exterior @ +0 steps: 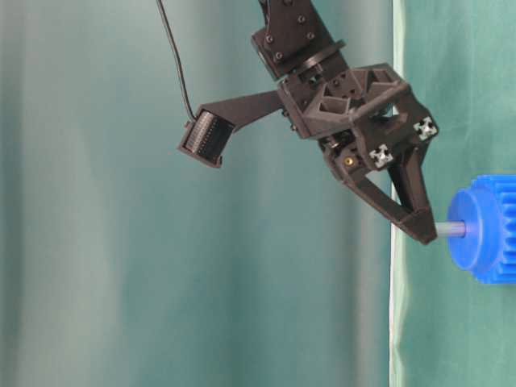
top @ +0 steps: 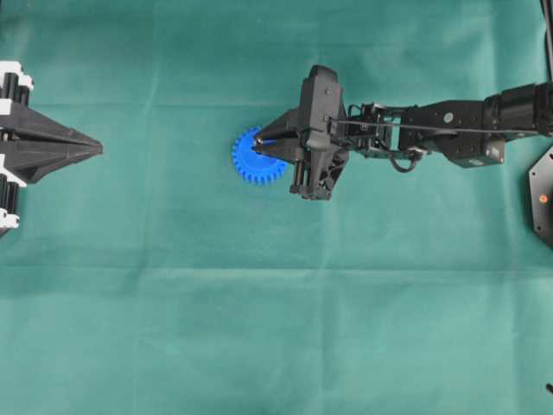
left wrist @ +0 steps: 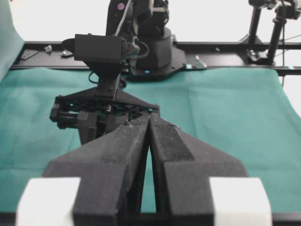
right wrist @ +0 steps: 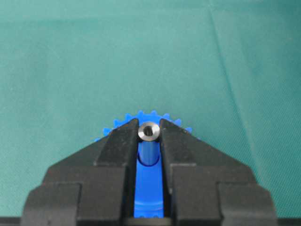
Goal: Insert the shaft placed at a random location into the center hole of the medium gear at another random location.
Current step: 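Lower the shaft into the gear's center hole with the right gripper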
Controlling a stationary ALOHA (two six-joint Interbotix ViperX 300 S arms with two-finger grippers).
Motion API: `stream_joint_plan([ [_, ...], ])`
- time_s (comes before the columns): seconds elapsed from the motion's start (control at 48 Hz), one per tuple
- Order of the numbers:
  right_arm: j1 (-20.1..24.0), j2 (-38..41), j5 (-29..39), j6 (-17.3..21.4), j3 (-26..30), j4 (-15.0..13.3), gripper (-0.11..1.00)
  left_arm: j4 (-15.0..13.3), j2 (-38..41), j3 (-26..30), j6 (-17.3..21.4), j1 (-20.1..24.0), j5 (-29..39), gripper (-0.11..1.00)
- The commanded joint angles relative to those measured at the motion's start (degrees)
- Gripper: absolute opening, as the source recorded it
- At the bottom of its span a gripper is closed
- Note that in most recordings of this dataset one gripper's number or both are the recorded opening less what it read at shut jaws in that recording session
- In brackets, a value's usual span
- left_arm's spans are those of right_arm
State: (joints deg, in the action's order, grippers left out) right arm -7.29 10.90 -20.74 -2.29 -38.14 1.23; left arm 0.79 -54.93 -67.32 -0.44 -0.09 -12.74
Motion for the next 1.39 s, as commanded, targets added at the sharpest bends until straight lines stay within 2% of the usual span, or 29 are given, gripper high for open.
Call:
stream_joint_plan([
  [0.0, 0.0, -0.97, -0.35, 0.09, 0.44, 0.18, 0.14, 0.18, 0.44, 1.14, -0.09, 0.0, -0.26, 0.0],
  [1.374, -0.09, 2.29, -1.93, 0.62, 0.88, 0.18, 0.14, 0.18, 0.44, 1.05, -0.09, 0.0, 0.09, 0.0],
])
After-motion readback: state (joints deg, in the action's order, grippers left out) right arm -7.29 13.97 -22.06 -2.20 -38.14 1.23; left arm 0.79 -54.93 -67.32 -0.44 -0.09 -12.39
